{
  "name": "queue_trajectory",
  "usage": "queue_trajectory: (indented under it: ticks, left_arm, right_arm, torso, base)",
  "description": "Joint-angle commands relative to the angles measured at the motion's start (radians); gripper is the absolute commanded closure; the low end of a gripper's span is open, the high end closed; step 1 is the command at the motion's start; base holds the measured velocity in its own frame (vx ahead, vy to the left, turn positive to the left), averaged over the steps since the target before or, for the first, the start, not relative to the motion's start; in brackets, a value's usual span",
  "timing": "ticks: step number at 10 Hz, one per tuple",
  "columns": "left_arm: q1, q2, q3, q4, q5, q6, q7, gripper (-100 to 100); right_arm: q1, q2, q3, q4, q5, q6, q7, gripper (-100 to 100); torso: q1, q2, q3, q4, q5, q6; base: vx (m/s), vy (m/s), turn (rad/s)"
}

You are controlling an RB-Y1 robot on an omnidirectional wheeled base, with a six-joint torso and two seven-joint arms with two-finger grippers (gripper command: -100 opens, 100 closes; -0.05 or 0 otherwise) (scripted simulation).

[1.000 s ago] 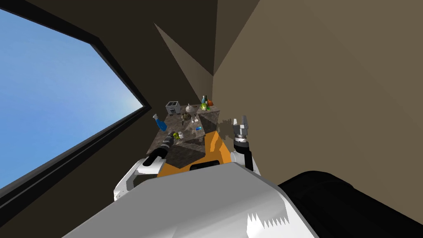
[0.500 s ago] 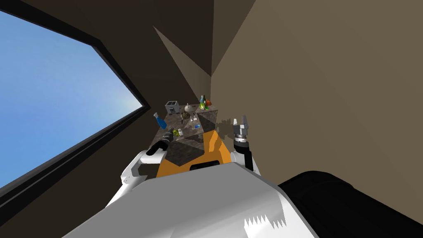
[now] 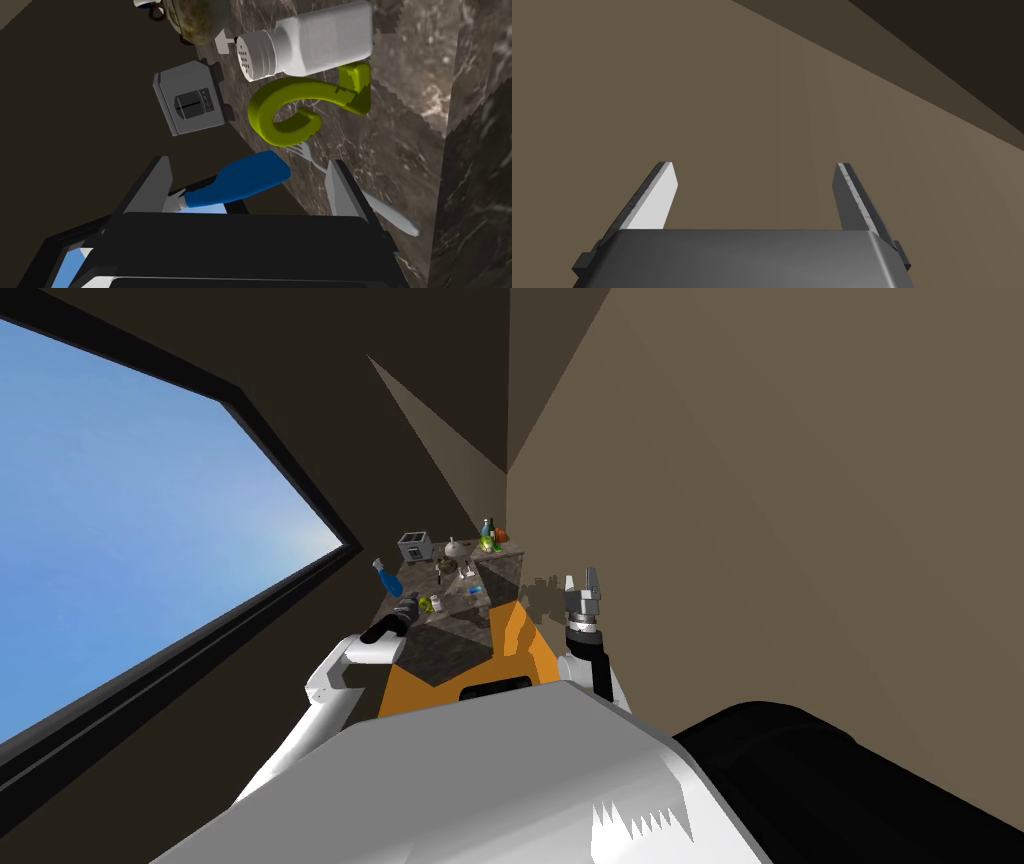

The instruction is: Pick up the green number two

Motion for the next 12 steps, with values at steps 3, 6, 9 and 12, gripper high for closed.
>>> queue_trajectory:
  ticks: [3, 6, 9, 12]
  left_arm:
    - [-0.102, 0.012, 0.016, 0.057, 0.019, 0.077, 0.018, -100]
    - [-0.192, 0.025, 0.035, 0.138, 0.041, 0.164, 0.041, -100]
    - [-0.282, 0.032, 0.044, 0.185, 0.052, 0.227, 0.051, -100]
    - [-0.372, 0.044, 0.061, 0.272, 0.073, 0.313, 0.072, -100]
  right_arm:
    - [0.0, 0.0, 0.0, 0.0, 0.0, 0.0, 0.0, 0]
    - [0.0, 0.0, 0.0, 0.0, 0.0, 0.0, 0.0, 0]
    - [0.0, 0.0, 0.0, 0.0, 0.0, 0.0, 0.0, 0]
    - [0.0, 0.0, 0.0, 0.0, 0.0, 0.0, 0.0, 0]
  torso:
    - [0.0, 0.0, 0.0, 0.0, 0.0, 0.0]
    - [0.0, -0.001, 0.0, 0.0, 0.0, 0.0]
    - [0.0, -0.001, -0.001, 0.0, 0.0, 0.0]
    - [0.0, -0.001, -0.001, 0.0, 0.0, 0.0]
  base:
    - [-0.076, -0.004, -0.041]
    - [-0.072, -0.01, -0.057]
    - [-0.06, -0.003, -0.042]
    - [-0.06, 0.001, -0.059]
